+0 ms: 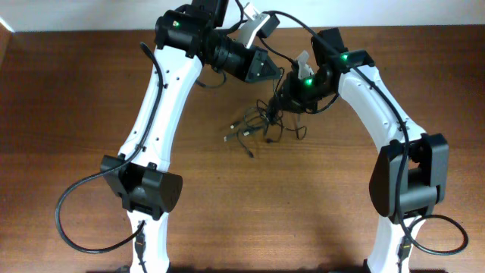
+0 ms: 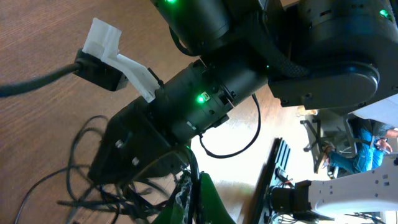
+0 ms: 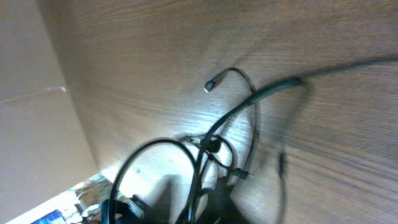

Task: Untangle cables

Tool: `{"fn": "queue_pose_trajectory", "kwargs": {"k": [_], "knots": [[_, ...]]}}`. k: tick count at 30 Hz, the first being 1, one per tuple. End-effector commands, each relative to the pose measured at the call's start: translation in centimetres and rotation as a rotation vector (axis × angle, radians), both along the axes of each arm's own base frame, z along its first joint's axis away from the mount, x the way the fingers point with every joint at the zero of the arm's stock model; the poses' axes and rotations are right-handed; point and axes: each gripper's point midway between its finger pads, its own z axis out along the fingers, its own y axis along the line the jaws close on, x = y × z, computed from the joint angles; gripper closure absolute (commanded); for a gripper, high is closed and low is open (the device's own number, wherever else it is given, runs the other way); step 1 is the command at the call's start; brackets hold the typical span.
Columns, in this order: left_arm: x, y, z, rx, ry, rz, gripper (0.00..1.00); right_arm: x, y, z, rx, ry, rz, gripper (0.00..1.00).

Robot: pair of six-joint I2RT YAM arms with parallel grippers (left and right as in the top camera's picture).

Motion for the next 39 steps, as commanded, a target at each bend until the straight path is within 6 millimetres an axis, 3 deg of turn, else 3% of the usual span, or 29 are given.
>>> {"fn": "queue_pose_trajectory", "kwargs": {"k": [1,2,4,8,9,11,12,14,16,19,21,23,26,28,31,34,35,37,39], "knots": [[-0.4,-0.2,1.9,-0.04,-0.052,-0.018,0.95,-0.5,0.6,0.6,0.074,0.009,0.039,0.96],[0.2,0.3,1.3,0.0,-0.067,0.009,0.85,-0.5,0.2,0.7,0.073,0.005,0.036,0.96],[2.8,3.8,-2.0,0.233,-0.006,0.261,0.71,-0.2,-1.4,2.2,0.056,-0.063,0.042,0.96],[1.5,3.5,-5.8,0.254,0.122,0.227,0.68,0.1,-6.0,5.3,-0.19,-0.207,-0.054,0.96],[0.2,1.6,-6.3,0.138,0.151,0.102,0.72,0.2,-7.4,6.7,-0.264,-0.25,-0.105,0.96],[-1.1,-1.2,-5.7,-0.05,0.154,-0.045,0.74,0.2,-8.6,7.5,-0.318,-0.256,-0.178,0.96],[-1.4,-1.8,-5.9,-0.075,0.157,-0.066,0.73,0.2,-8.7,7.4,-0.318,-0.243,-0.194,0.96],[-2.9,-5.1,-7.5,-0.103,0.137,-0.147,0.68,-0.1,-8.5,7.7,-0.311,-0.237,-0.191,0.96],[-3.5,-8.0,-8.0,-0.128,0.143,-0.156,0.61,-0.1,-8.6,9.3,-0.307,-0.258,-0.195,0.96],[-3.1,-9.9,-7.8,-0.138,0.157,-0.113,0.55,-0.2,-8.7,11.0,-0.298,-0.293,-0.203,0.96],[-3.2,-10.0,-8.9,-0.104,0.179,-0.097,0.57,-0.4,-8.7,11.7,-0.294,-0.308,-0.205,0.96],[-3.5,-10.0,-11.7,-0.064,0.255,-0.092,0.74,-0.2,-9.3,12.3,-0.292,-0.322,-0.222,0.96],[-3.6,-10.2,-12.8,-0.039,0.27,-0.087,1.0,0.6,-11.2,14.5,-0.245,-0.353,-0.268,0.96],[-3.6,-10.3,-13.0,-0.031,0.264,-0.085,1.0,0.7,-11.8,16.8,-0.165,-0.391,-0.256,0.96],[-3.0,-9.8,-13.9,0.022,0.242,-0.047,1.0,-0.5,-15.9,20.0,-0.057,-0.402,-0.276,0.96],[-1.5,-8.5,-15.6,0.132,0.191,0.034,1.0,-2.4,-16.7,22.0,0.145,-0.411,-0.22,0.96],[0.1,-6.5,-17.4,0.273,0.126,0.132,1.0,-4.1,-15.7,23.6,0.281,-0.425,-0.144,0.96],[1.5,-4.0,-18.9,0.418,0.073,0.225,1.0,-4.9,-15.5,22.9,0.261,-0.401,-0.123,0.96],[3.1,0.0,-19.7,0.498,0.091,0.312,1.0,-6.0,-14.6,19.9,0.093,-0.321,-0.079,0.96]]}}
